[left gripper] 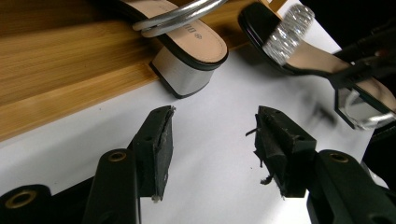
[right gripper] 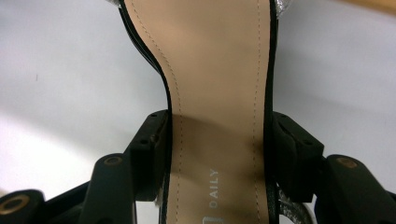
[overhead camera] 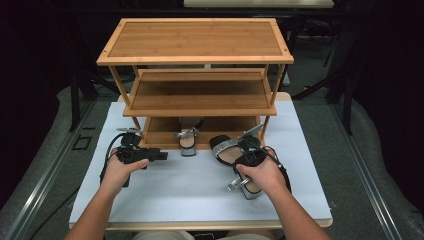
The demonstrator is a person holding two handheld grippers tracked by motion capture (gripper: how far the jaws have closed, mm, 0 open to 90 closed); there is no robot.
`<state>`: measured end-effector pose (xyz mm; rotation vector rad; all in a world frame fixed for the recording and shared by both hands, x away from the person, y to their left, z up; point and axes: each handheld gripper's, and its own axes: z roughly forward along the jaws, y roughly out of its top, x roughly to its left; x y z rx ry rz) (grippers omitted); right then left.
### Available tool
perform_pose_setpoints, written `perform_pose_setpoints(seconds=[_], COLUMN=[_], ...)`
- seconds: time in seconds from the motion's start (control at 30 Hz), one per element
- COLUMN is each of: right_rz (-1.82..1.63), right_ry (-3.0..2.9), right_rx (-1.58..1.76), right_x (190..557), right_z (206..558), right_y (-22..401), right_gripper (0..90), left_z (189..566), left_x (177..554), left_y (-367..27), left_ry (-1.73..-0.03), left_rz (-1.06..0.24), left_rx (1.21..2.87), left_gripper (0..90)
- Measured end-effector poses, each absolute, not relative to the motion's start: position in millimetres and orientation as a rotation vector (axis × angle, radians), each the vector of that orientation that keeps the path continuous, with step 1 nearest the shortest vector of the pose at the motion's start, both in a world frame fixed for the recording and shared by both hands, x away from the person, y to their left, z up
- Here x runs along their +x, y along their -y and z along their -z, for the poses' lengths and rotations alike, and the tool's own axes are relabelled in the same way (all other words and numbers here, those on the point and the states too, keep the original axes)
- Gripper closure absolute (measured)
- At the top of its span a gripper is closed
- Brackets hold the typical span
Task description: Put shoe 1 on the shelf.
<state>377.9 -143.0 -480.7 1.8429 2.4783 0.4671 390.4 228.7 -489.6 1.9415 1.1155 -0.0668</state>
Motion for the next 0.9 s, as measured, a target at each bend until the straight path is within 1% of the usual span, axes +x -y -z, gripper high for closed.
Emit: perform_pose_setpoints(seconds=[0.03, 0.07, 0.5, 0.73, 0.9], right_rz=[-0.419, -0.488, -0.483, -0.463, -0.484], right_ry=[-2.471, -2.43, -2.355, -2.33, -2.34], right_rx=[1.848, 1.861, 1.929, 1.971, 1.967], right_x=[382.7, 385.9, 427.4, 435.5, 434.4], right_z=[479.8, 484.0, 500.0, 502.2, 504.5], right_y=[141.9, 140.1, 115.5, 107.8, 107.7], right_gripper=[42.7, 42.7, 42.7, 42.5, 41.4], left_z=[489.9, 490.1, 492.9, 493.6, 493.5], left_x=[390.6, 390.9, 393.2, 393.6, 394.0], left_y=[-228.6, -228.4, -228.5, -228.5, -230.4], left_ry=[-1.115, -1.115, -1.121, -1.125, -1.134], left_rz=[0.067, 0.068, 0.08, 0.089, 0.087], left_rx=[1.942, 1.941, 1.939, 1.938, 1.928], left_gripper=[46.9, 46.8, 46.7, 46.4, 46.4])
